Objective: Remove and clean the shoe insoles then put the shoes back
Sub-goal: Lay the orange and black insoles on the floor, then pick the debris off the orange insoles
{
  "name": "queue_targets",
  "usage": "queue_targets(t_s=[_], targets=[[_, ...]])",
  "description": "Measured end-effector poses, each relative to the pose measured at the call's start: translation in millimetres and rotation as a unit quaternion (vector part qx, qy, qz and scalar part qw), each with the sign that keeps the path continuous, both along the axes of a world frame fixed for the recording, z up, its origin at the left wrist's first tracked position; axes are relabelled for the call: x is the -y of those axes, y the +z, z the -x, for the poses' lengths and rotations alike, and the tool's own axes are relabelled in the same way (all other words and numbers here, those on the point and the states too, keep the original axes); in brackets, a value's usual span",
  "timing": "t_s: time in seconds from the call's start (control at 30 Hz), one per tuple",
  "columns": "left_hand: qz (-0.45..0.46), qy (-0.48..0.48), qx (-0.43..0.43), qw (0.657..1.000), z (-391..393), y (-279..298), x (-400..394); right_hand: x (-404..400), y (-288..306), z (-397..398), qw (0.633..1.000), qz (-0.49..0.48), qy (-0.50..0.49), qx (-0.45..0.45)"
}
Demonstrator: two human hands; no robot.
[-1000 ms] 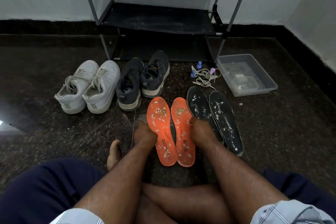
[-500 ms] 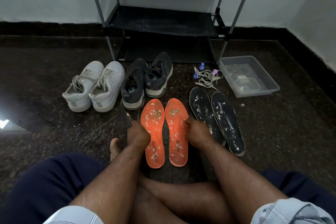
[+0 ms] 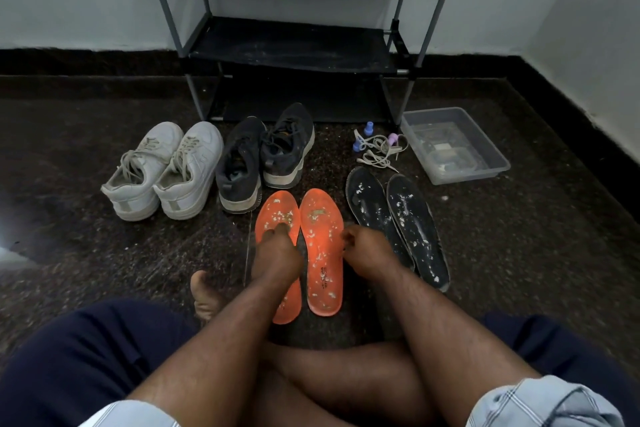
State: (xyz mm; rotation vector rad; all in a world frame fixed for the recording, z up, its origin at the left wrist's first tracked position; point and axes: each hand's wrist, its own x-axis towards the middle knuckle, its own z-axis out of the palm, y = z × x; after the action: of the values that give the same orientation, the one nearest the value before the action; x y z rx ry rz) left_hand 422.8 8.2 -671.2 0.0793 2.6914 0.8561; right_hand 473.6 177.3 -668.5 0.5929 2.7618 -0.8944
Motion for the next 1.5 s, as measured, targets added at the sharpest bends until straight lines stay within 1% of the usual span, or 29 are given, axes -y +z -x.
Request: queue_targets(t_s=[0.1, 0.23, 0.4, 0.53, 0.63, 0.77, 0.93, 1.03, 1.17, 1.27, 1.4, 1.5], targets=[[-0.033, -0.066, -0.004, 0.997, -5, 9, -33, -19, 10, 6, 1.000, -0.011, -0.020, -0.016], [-0.063, -0.159, -0.031, 0.985, 0, 23, -94, -67, 29, 15, 0.997, -0.072, -0.033, -0.013], [-0.086, -0.205, 0.003, 0.975, 9, 25, -169, -148, 39, 20, 0.993, -0.102, -0.062, 0.016], [-0.085, -0.231, -0.006, 0.969, 15, 27, -216, -213, 38, 16, 0.984, -0.130, -0.124, 0.021], [-0.104, -0.229, -0.004, 0.968, 24, 26, -244, -238, 32, 26, 0.983, -0.134, -0.126, 0.024], [-0.099, -0.227, -0.018, 0.969, 38, 18, -269, -254, 24, 47, 0.989, -0.127, -0.074, 0.009], [-0.087, -0.232, -0.015, 0.969, 40, 14, -282, -264, 16, 56, 0.979, -0.190, -0.046, 0.056], [-0.089, -0.252, -0.005, 0.963, 36, 12, -284, -263, 15, 53, 0.972, -0.214, -0.069, 0.068], [-0.106, -0.264, 0.014, 0.959, 33, -8, -289, -256, 16, 43, 0.966, -0.203, -0.145, 0.071], [-0.103, -0.274, 0.025, 0.956, 14, 12, -277, -253, 19, 35, 0.964, -0.201, -0.134, 0.109], [-0.089, -0.284, 0.049, 0.953, 2, 12, -268, -245, 20, 30, 0.961, -0.198, -0.096, 0.170], [-0.093, -0.288, 0.058, 0.951, -4, 13, -264, -239, 18, 26, 0.954, -0.211, -0.089, 0.192]])
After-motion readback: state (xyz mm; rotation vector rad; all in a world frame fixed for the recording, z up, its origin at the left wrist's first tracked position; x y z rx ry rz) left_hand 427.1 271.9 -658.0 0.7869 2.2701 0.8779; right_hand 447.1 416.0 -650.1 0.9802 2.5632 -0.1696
